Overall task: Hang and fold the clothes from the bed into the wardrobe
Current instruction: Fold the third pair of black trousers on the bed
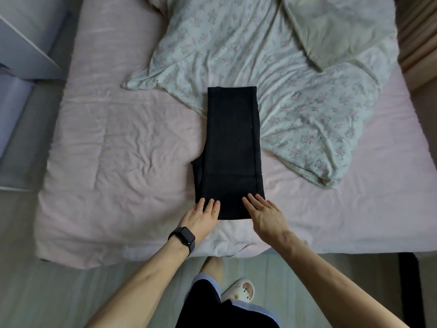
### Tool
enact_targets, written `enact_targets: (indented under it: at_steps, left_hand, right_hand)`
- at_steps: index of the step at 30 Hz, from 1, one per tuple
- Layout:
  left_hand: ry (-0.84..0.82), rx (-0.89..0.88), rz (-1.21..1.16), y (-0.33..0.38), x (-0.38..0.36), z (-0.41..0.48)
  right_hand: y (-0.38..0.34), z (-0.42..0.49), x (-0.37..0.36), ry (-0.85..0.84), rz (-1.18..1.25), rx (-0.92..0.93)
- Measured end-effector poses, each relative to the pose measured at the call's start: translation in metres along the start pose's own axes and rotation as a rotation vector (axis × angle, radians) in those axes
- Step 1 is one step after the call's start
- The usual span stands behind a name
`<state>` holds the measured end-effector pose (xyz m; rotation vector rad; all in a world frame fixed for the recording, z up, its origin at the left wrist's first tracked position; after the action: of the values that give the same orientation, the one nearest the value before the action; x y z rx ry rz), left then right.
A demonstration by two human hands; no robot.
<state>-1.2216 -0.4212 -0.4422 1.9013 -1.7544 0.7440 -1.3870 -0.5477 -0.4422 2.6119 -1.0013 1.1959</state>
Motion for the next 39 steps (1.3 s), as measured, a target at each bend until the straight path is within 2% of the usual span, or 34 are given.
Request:
enact_targets:
  at_steps: [3, 8, 10, 13, 16, 20, 22, 27, 32, 39]
  left_hand:
    - [-0.093, -0.031, -0.009, 0.022, -0.001, -0.052]
    - [-0.150, -0.077, -0.130, 0.041, 0.013, -0.112]
    - [-0.220, -0.081, -0.216, 0.036, 0.019, -0.121]
    - [-0.251, -0.064, -0.483, 0.015, 0.034, -0.112]
    - [-0.093, 0.015, -0.728, -0.026, 0.060, -0.083]
    - [0.230, 0.145, -1.142, -0.073, 0.094, -0.033]
    - [0.345, 0.186, -1.267, -0.087, 0.108, -0.001]
    - [0.475, 0.228, -1.225, -0.110, 0.123, 0.101]
    - [0.478, 0.216, -0.988, -0.121, 0.102, 0.174]
    - [0.614, 0.211, -0.862, -0.127, 0.082, 0.216]
  right_hand:
    - [-0.017, -0.049, 0.000, -0.147, 0.031, 0.044]
    - [-0.036, -0.110, 0.003, -0.247, 0.178, 0.058]
    - [-0.040, -0.115, 0.010, -0.305, 0.200, 0.090]
    - [-0.035, -0.100, 0.035, -0.333, 0.257, 0.099]
    - [-0.011, -0.064, 0.068, -0.168, 0.472, 0.009]
    - [0.025, -0.013, 0.094, 0.180, 0.986, -0.170]
    - [0.033, 0.013, 0.102, 0.306, 1.176, -0.247]
    - [0.048, 0.091, 0.110, 0.493, 1.170, -0.366]
    - [0.062, 0.150, 0.101, 0.478, 1.026, -0.468]
    - [0.074, 0.193, 0.079, 0.545, 0.850, -0.591]
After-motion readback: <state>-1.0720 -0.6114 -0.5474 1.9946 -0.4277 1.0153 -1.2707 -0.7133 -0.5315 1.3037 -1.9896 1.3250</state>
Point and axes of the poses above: each hand's wrist, its own z-axis towards the middle knuckle, its own x-axis out of the back of the hand, y = z × x, the point moved 2 cm from there along z, towards the middle knuckle, and after that the axes turned 11 degrees about -y, right-handed, at the moved point
